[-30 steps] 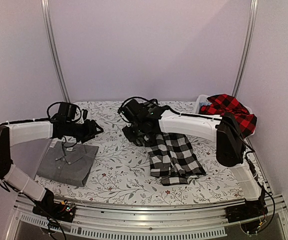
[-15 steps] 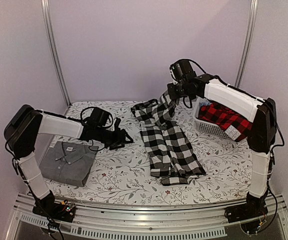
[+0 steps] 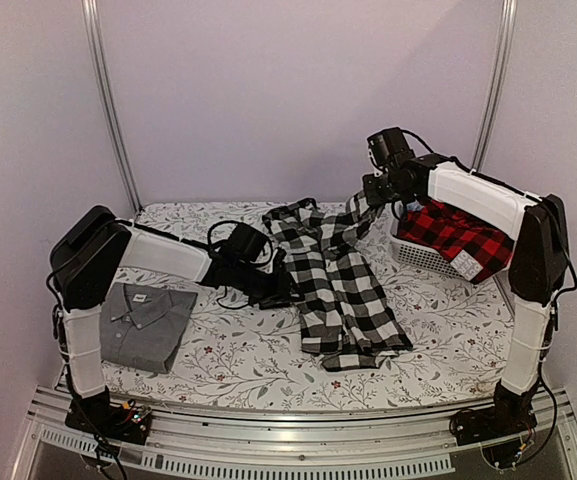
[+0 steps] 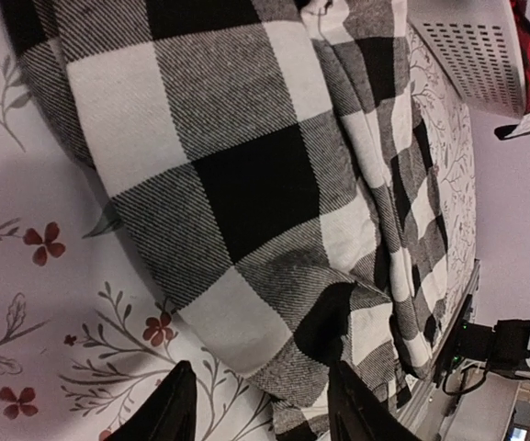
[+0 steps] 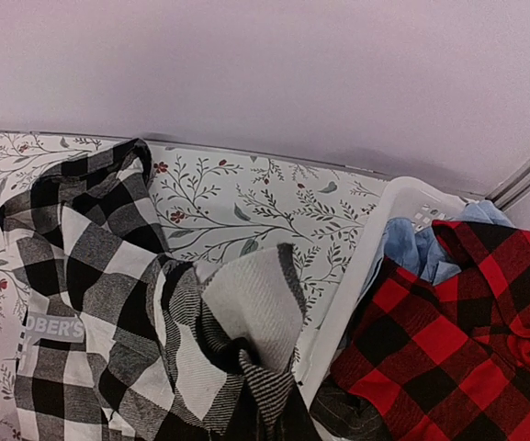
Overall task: Fold and stack the long sleeve shirts
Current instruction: Flatten out the crumpled shirt at the center of the board.
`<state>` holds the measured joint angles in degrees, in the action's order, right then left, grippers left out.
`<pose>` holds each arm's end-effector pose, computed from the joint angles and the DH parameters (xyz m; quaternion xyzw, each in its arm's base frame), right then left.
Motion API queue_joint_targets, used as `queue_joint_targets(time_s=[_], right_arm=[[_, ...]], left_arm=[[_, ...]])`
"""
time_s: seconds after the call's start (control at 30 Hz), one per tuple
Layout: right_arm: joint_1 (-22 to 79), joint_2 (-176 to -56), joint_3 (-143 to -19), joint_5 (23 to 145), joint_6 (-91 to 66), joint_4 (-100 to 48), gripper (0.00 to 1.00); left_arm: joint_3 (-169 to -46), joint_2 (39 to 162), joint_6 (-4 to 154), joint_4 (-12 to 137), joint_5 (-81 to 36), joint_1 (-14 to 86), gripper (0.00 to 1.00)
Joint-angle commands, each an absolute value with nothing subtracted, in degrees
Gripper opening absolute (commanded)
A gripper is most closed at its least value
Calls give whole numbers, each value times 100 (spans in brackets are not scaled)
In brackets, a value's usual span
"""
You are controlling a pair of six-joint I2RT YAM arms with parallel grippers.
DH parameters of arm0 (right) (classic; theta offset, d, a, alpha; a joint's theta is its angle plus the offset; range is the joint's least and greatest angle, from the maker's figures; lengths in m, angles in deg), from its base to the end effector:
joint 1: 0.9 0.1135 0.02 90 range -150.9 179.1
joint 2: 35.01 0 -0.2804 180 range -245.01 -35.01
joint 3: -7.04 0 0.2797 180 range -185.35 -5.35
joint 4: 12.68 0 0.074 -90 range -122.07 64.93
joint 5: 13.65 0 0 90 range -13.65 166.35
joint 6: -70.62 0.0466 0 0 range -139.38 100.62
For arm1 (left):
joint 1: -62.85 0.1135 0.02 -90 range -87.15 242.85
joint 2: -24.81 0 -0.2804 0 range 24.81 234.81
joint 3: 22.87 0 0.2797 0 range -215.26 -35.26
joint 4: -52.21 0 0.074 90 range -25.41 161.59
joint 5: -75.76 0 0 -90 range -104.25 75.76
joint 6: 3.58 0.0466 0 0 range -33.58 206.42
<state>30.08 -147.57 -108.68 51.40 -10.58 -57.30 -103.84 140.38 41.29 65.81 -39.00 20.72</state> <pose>0.4336 0.2374 0.3109 -0.0841 0.8906 -0.0486 0.4444 0.3197 -0.3155 0.1209 0.0526 0.9142 -0.3854 0.1140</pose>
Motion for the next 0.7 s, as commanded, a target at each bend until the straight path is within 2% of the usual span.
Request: queue_joint_targets(time_s=[0.0,0.07,0.17,0.53,0.67], right_arm=[[2968,-14458,-10845,5156,-1083,-5545,0],[2960,-14461,-10845,5150,-1097,-5534,0],[2943,-14461,-10845,5147,-1110,-5513,0],[2856,-14444,-10862,5128,-1182,-5456,0],[2839,-14444,-10871,5107,-1221,-5446,0]], left_arm=[[-10553,14248,4044,6760,-3893,2006,47],[-10597,14312,4028,6747,-3944,1973,47],[-10638,14356,3999,6693,-3987,1962,40],[-10494,14201,3978,6234,-3995,1970,2],[-10330,13978,3982,6174,-3837,2010,0]])
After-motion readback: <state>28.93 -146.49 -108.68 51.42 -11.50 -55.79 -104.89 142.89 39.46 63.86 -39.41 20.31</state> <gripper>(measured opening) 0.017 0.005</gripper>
